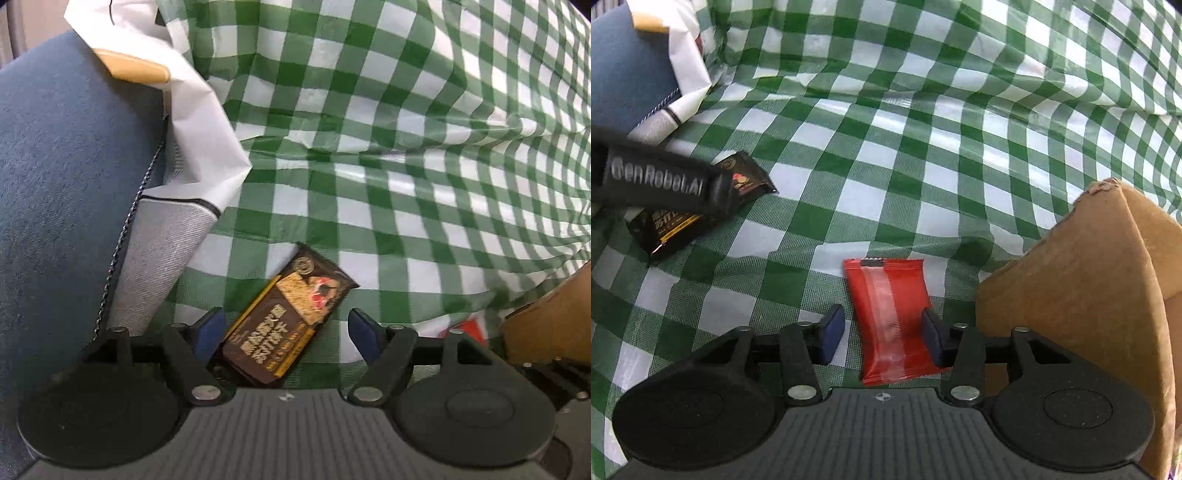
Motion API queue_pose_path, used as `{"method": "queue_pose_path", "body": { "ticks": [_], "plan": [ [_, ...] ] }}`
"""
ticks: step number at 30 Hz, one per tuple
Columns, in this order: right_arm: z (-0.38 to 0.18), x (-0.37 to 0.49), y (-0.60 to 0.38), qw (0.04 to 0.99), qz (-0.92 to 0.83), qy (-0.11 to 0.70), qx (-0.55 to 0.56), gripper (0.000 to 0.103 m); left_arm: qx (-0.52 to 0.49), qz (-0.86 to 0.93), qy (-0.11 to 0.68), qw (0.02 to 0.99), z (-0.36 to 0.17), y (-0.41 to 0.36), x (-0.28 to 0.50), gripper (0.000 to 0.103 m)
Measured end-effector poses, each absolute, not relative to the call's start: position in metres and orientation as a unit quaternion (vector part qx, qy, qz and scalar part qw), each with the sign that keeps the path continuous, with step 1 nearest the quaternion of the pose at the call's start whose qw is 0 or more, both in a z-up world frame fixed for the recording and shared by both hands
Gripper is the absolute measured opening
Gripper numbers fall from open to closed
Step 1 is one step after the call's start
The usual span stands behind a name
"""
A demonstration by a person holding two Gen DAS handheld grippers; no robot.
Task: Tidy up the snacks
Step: 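Grasp the black cracker bar with the left tool while the right tool reaches the small red packet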
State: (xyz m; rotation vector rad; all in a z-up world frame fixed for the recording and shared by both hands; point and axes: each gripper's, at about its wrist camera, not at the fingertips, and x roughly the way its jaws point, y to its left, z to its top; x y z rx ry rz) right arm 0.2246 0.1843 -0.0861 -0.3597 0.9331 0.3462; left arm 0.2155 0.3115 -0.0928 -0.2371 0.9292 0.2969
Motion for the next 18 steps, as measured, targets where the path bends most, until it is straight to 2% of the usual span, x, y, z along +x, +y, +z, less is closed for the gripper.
{"method": "queue_pose_path", "body": {
  "ticks": [1,3,4,5,8,14,18],
  "plan": [
    [-0.087,0.224,0.184,0.864,0.164,0.444,-0.172,0.024,-0.118,0.143,0.448,0.875,-0.094,0.313,0.215,0.078],
    [-0.087,0.224,0.180,0.865,0.168,0.439,-0.175,0.017,-0.115,0.143,0.459,0.869,-0.097,0.313,0.216,0.077],
    [-0.087,0.222,0.179,0.865,0.174,0.437,-0.175,0.012,-0.107,0.143,0.466,0.866,-0.099,0.312,0.217,0.074],
    [-0.086,0.220,0.178,0.864,0.179,0.436,-0.177,0.003,-0.102,0.145,0.471,0.864,-0.099,0.311,0.217,0.067],
    [-0.078,0.215,0.173,0.865,0.188,0.434,-0.170,0.001,-0.119,0.139,0.472,0.862,-0.097,0.315,0.216,0.049],
    [-0.047,0.194,0.159,0.872,0.214,0.413,-0.152,0.001,-0.132,0.130,0.470,0.863,-0.086,0.314,0.210,0.038],
    [-0.029,0.172,0.145,0.872,0.237,0.406,-0.140,0.001,-0.144,0.126,0.472,0.860,-0.082,0.310,0.201,0.036]
  ]
}}
